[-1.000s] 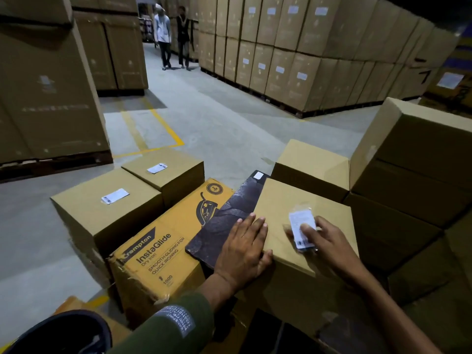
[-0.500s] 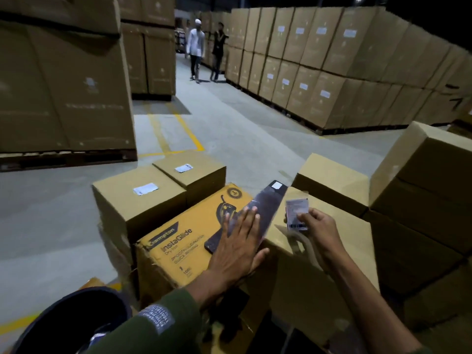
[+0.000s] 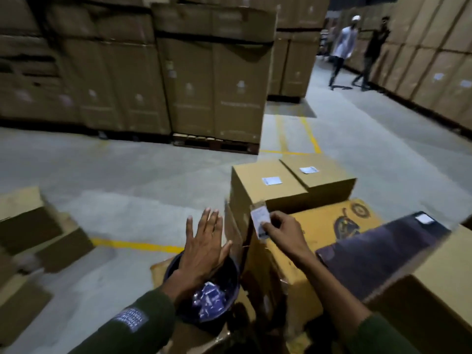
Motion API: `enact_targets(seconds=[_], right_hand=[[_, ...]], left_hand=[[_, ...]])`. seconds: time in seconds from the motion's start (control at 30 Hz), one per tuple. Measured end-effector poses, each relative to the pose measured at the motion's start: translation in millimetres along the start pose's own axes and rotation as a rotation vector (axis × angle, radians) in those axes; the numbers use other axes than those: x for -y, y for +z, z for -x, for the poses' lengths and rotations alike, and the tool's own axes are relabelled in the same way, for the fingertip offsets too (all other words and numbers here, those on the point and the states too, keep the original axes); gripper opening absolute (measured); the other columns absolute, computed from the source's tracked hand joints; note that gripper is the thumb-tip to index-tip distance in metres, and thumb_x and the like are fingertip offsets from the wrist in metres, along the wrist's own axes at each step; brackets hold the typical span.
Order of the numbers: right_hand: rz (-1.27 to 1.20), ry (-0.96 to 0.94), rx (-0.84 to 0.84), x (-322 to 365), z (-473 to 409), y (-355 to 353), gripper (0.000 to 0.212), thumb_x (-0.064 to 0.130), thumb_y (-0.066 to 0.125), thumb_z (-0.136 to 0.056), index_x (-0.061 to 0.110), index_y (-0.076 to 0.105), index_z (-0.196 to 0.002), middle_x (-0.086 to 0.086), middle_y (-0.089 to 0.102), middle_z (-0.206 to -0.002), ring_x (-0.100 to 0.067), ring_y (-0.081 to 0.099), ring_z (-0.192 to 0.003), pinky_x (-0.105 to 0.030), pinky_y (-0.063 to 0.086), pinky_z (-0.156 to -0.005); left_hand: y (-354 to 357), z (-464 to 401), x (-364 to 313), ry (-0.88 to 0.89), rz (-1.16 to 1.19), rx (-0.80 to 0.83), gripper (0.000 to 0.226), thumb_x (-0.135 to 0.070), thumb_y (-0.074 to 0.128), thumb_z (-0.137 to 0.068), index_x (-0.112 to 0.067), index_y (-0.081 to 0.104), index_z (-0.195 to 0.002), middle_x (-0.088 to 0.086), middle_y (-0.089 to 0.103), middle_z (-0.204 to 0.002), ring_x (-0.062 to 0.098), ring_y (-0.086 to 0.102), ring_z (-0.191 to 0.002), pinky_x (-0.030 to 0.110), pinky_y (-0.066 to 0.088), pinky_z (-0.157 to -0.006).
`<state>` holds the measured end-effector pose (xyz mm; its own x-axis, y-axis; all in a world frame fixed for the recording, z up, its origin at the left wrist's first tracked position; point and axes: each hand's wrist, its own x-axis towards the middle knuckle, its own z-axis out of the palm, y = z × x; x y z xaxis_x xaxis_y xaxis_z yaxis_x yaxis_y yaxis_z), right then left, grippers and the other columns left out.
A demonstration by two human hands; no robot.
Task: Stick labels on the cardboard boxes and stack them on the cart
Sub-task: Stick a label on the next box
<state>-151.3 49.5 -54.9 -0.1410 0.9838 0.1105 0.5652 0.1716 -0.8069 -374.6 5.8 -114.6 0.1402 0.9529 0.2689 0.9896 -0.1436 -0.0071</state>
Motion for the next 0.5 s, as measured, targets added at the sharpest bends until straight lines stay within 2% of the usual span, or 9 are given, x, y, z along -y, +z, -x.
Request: enact_targets(seconds=[0.07, 0.2, 0.3, 0.4, 0.5], right_hand=[[0.055, -0.036, 0.063, 5, -4, 28, 0.011, 0.02, 0.066, -0.089, 0.01, 0.069, -0.089, -0.004, 0.071, -0.084, -0.018, 0.066, -0.079, -0.043, 0.055, -0.072], [0.148, -0.087, 0.147, 11, -6, 70, 0.019, 0.028, 0.067, -0.089, 0.009, 0.069, -0.087, -0.005, 0.073, -0.083, -0.015, 0.066, -0.074, -0.033, 0.054, -0.069], [0.158, -0.095, 0.213, 13, -1, 89, 0.028, 0.03, 0.068, -0.09, 0.009, 0.073, -0.107, -0.003, 0.074, -0.101, -0.012, 0.067, -0.089, -0.022, 0.049, -0.077], [0.145, -0.077, 0.213, 7, 3, 93, 0.032, 0.027, 0.065, -0.093, 0.009, 0.068, -0.119, -0.003, 0.072, -0.113, -0.013, 0.066, -0.099, -0.026, 0.053, -0.088], [0.197, -0.079, 0.201, 0, 8, 81, 0.025, 0.023, 0.064, -0.094, 0.01, 0.07, -0.114, -0.003, 0.073, -0.109, -0.012, 0.066, -0.096, -0.032, 0.056, -0.09]], left_hand=[[-1, 14, 22, -0.065, -0.025, 0.011, 0.069, -0.051, 0.028, -0.096, -0.004, 0.046, -0.143, 0.015, 0.04, -0.153, 0.033, 0.026, -0.147, 0.067, 0.022, -0.111], [-3, 36, 47, -0.158, -0.044, 0.004, 0.07, -0.053, 0.024, -0.097, -0.004, 0.049, -0.141, 0.014, 0.04, -0.154, 0.033, 0.026, -0.147, 0.066, 0.021, -0.113], [-1, 44, 58, -0.181, -0.046, 0.016, 0.069, -0.051, 0.025, -0.096, -0.003, 0.051, -0.139, 0.015, 0.042, -0.152, 0.033, 0.028, -0.146, 0.066, 0.022, -0.111], [0, 47, 63, -0.182, -0.045, 0.015, 0.068, -0.051, 0.026, -0.097, -0.004, 0.051, -0.139, 0.015, 0.041, -0.152, 0.033, 0.027, -0.146, 0.066, 0.02, -0.112], [3, 44, 64, -0.16, -0.035, 0.021, 0.067, -0.051, 0.026, -0.096, -0.005, 0.05, -0.139, 0.014, 0.041, -0.152, 0.033, 0.026, -0.147, 0.065, 0.019, -0.113]])
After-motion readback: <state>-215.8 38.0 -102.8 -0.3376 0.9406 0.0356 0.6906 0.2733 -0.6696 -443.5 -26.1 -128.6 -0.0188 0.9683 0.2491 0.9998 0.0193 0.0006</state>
